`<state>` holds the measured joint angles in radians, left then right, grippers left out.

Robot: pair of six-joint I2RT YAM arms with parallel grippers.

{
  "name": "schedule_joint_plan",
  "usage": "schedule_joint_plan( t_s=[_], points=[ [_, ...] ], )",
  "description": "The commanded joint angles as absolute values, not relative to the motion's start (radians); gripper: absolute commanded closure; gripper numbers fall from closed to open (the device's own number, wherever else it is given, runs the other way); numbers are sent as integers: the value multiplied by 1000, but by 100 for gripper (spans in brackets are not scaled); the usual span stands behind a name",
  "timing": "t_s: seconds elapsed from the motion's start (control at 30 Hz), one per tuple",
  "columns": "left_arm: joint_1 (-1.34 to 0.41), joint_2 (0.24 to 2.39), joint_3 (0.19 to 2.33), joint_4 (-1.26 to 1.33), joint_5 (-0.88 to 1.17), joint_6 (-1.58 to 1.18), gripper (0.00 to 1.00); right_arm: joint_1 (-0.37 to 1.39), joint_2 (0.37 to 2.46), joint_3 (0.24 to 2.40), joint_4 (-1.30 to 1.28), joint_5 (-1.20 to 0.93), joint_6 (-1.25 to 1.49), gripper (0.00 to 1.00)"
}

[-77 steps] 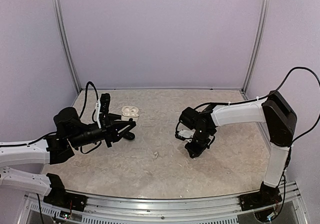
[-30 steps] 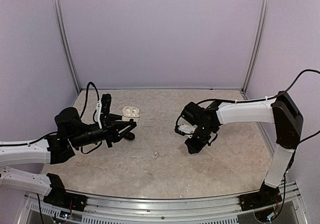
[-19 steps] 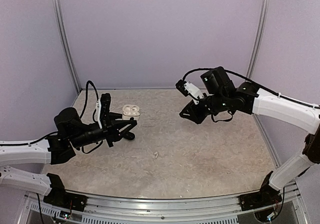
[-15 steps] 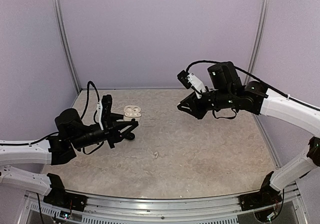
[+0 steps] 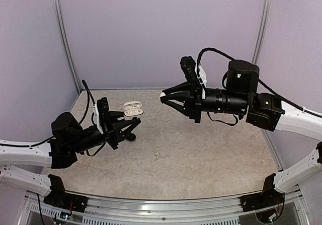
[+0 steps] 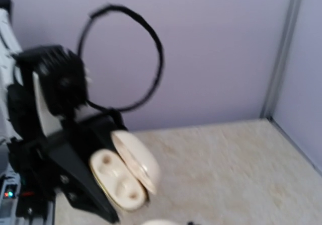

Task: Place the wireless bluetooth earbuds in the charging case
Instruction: Place the left earbud in the left side groove of the charging case.

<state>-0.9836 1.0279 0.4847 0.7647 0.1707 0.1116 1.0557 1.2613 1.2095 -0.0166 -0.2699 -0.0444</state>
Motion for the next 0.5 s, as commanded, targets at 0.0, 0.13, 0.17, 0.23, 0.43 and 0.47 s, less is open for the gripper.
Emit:
schedule_joint_plan(
  t_s=[0.0, 0.13, 0.17, 0.23, 0.43, 0.47],
  points=[
    [-1010, 1018, 483, 833, 161, 172, 100, 1101, 1259, 1199, 110, -291, -66, 83],
    [-1033, 1020, 490, 837, 106, 192, 100, 1144, 1288, 1207, 143, -228, -66, 83],
    [-1040, 1023, 492, 840, 87, 194, 100, 1155, 1296, 1211, 155, -207, -63, 83],
    [-1046, 1032, 492, 859, 58, 188, 100, 1171, 1313, 1213, 181, -175, -54, 83],
    [-1068, 1075, 501, 916, -26, 170, 100, 1190, 1369, 1238, 210, -99, -35, 83],
    [-1069, 1081, 502, 924, -33, 167, 100, 1191, 1379, 1245, 216, -96, -31, 83]
  ],
)
